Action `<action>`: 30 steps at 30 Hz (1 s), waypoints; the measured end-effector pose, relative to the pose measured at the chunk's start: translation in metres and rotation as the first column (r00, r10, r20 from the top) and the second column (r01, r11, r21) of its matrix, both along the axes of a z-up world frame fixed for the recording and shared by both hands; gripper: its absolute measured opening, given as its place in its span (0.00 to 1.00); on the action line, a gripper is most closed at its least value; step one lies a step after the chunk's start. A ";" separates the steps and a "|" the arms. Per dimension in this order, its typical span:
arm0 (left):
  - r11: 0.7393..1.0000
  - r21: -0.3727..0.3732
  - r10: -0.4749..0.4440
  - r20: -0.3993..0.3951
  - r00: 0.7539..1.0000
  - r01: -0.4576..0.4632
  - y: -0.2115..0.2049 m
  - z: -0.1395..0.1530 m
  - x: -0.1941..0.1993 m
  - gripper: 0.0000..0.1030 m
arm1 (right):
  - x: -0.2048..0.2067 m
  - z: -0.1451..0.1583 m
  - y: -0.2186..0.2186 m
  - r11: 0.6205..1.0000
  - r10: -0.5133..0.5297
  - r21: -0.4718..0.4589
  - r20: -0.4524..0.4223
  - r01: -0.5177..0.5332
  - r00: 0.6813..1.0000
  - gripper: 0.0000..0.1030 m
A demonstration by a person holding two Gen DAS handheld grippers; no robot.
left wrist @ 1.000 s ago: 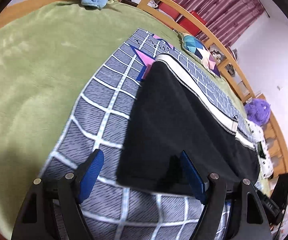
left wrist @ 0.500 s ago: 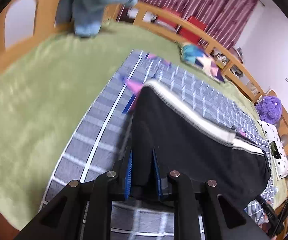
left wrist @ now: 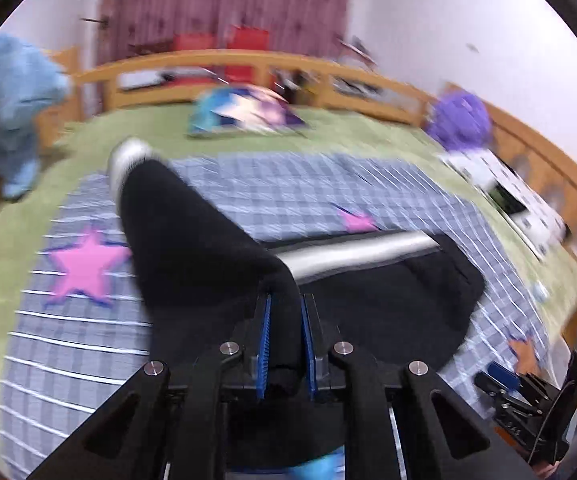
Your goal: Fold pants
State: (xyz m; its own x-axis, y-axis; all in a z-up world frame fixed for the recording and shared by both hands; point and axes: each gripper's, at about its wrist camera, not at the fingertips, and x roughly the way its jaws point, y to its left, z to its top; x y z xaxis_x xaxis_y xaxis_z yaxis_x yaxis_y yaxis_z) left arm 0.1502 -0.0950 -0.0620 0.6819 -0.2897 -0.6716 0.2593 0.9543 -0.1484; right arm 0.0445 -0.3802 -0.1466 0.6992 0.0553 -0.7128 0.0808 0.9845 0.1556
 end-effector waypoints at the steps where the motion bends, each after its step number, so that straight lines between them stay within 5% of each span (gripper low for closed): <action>1: 1.000 -0.004 -0.030 -0.020 0.999 0.030 -0.021 -0.008 -0.001 0.13 | -0.005 -0.001 -0.009 1.000 -0.008 0.002 -0.003 0.008 1.000 0.35; 7: 0.986 -0.073 -0.160 -0.190 0.969 0.149 -0.083 -0.050 -0.002 0.13 | -0.013 -0.009 -0.044 0.998 -0.026 0.047 -0.050 0.028 0.998 0.35; 11: 0.986 -0.127 -0.140 -0.280 0.950 0.108 -0.086 -0.054 0.008 0.13 | -0.012 -0.005 -0.054 0.996 -0.020 0.085 -0.046 0.024 0.999 0.35; 13: 0.979 -0.180 -0.142 -0.291 0.946 0.091 -0.084 -0.043 0.010 0.26 | -0.010 0.001 -0.055 0.995 -0.003 0.104 -0.033 0.007 0.999 0.35; 15: 0.981 -0.185 -0.113 -0.275 0.955 0.063 -0.085 -0.033 0.009 0.45 | -0.007 0.007 -0.054 0.991 0.011 0.133 -0.020 -0.009 1.000 0.35; 16: 0.982 -0.183 -0.097 -0.256 0.962 0.050 -0.083 -0.026 0.007 0.46 | -0.004 0.010 -0.052 0.989 0.020 0.148 -0.017 -0.017 1.000 0.35; 21: 0.991 -0.137 -0.016 -0.166 0.986 -0.007 -0.057 0.002 -0.011 0.48 | 0.009 0.020 -0.039 0.970 0.080 0.229 0.004 -0.079 0.997 0.42; 30: 0.989 -0.135 0.040 -0.131 0.991 -0.058 0.036 0.003 -0.029 0.48 | 0.070 0.002 0.029 0.918 0.147 0.376 -0.017 -0.130 0.989 0.53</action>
State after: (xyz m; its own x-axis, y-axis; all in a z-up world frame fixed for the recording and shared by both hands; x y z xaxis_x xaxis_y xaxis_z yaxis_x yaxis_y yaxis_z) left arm 0.1214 -0.0588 -0.0592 0.6087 -0.3541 -0.7100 0.1831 0.9334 -0.3086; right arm 0.1147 -0.3507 -0.1450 0.6337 0.4168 -0.6517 -0.0365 0.8577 0.5129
